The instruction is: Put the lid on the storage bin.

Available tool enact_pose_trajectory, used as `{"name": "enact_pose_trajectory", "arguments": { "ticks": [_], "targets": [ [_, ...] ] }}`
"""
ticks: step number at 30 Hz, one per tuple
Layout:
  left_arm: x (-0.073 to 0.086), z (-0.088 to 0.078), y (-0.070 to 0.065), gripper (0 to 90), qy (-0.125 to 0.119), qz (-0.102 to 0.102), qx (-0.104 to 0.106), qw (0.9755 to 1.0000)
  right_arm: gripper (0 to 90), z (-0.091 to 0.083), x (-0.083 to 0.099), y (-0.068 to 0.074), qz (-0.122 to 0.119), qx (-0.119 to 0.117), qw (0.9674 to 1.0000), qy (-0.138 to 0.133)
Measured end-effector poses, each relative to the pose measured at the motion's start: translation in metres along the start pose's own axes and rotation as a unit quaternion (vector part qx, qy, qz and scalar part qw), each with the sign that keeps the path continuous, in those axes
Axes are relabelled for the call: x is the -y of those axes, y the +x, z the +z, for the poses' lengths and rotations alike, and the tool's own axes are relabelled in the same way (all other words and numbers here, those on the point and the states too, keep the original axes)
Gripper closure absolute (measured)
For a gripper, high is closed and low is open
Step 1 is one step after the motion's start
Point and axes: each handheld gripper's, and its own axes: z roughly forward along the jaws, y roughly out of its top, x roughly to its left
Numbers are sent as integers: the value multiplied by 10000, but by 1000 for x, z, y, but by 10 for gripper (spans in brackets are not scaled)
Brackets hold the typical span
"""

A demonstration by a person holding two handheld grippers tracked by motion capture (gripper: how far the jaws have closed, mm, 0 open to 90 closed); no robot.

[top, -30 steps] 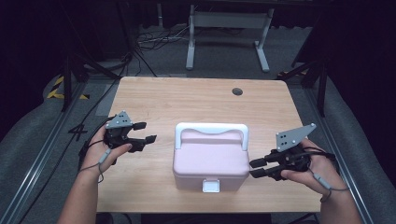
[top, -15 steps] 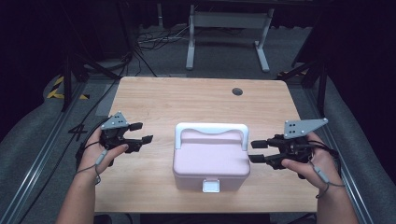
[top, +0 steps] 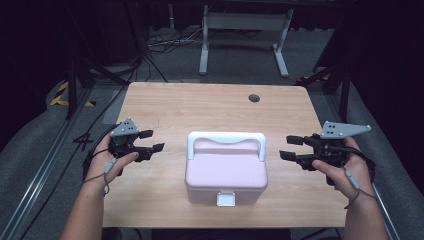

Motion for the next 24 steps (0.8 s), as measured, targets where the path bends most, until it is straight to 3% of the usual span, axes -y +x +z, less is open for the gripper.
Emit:
{"name": "enact_pose_trajectory", "arguments": {
  "ticks": [7,11,13,16,20,24],
  "targets": [
    [0,3,3,328,66,-121,-122,9998,369,-7,12,-20,208,416,9989,-9],
    [1,2,7,328,53,-231,-244,9994,354,-8,22,-36,168,727,9972,75],
    [1,2,8,328,58,-243,-280,9993,352,-8,24,-39,195,746,9970,81],
    [3,2,10,325,72,-273,-288,9992,318,-8,31,-49,297,946,9950,151],
    [5,3,12,323,121,-278,-355,9989,309,-7,40,-62,161,1352,9894,512],
    [7,4,15,321,164,-304,-398,9986,260,-1,53,-74,482,1420,9877,451]
  ]
}}
